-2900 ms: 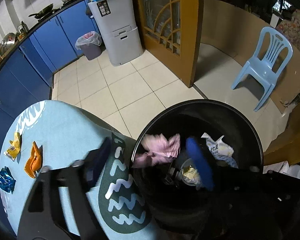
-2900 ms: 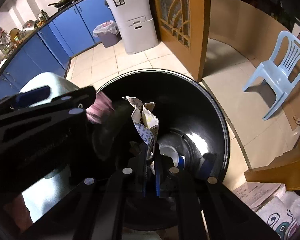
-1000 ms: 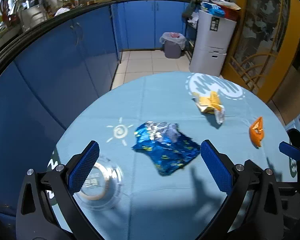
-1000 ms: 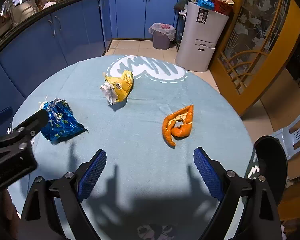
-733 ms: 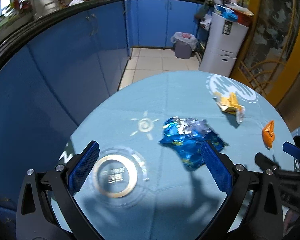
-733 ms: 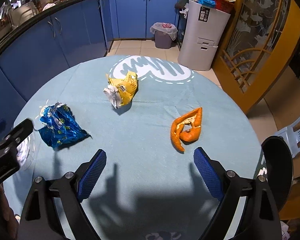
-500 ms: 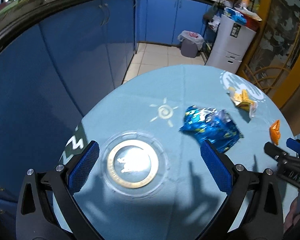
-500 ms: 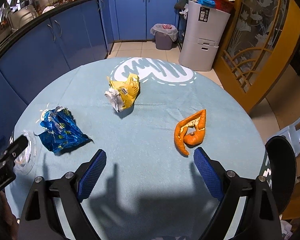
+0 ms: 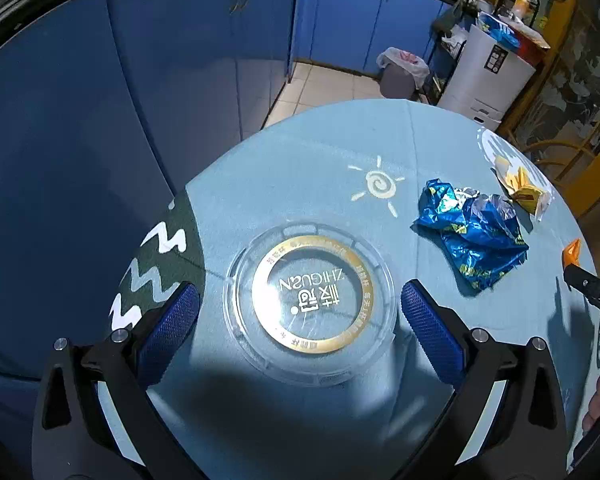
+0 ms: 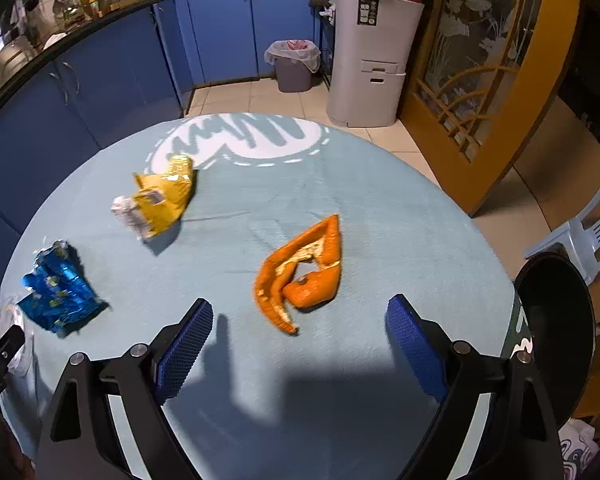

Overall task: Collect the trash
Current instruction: 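Grasp the clear round lid with the left tool while the right tool grasps the orange paper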

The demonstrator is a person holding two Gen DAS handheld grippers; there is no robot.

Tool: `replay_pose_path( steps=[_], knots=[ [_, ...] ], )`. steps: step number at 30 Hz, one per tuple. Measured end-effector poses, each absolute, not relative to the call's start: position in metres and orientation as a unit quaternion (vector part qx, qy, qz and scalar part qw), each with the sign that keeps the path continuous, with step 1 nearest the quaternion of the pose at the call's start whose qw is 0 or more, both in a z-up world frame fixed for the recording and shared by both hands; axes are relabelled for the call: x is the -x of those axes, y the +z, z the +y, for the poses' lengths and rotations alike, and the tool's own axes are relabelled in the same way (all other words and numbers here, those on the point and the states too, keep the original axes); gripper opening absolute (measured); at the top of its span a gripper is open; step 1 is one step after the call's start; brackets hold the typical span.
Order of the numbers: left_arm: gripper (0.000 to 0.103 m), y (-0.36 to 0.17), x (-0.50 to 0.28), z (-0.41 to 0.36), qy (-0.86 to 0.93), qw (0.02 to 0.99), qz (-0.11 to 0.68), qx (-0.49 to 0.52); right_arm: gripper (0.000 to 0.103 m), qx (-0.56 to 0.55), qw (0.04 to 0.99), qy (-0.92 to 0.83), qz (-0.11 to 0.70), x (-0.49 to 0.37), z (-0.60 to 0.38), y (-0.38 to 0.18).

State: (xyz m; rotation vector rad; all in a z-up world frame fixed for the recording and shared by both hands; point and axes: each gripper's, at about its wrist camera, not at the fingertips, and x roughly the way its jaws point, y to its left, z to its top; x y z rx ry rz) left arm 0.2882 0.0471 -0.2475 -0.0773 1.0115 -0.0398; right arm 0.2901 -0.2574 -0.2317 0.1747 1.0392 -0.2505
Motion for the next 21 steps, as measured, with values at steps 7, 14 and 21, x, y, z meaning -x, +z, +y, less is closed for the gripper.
replay_pose_path(
  steps=[7,14,21],
  knots=[
    [0.086,-0.244,-0.282,0.045,-0.013,0.881,0.471,0.042,0.067,-0.077,0.856,-0.106,0.5,-0.296,-0.257,-0.238],
    [0.085,-0.237,-0.273,0.038,-0.013,0.889,0.455,0.041,0.016,-0.062,0.869,-0.054,0.488,-0.294,-0.239,-0.232],
    [0.085,-0.212,-0.262,0.025,-0.022,0.905,0.423,0.033,0.015,-0.065,0.876,-0.031,0.478,-0.276,-0.233,-0.221]
  ],
)
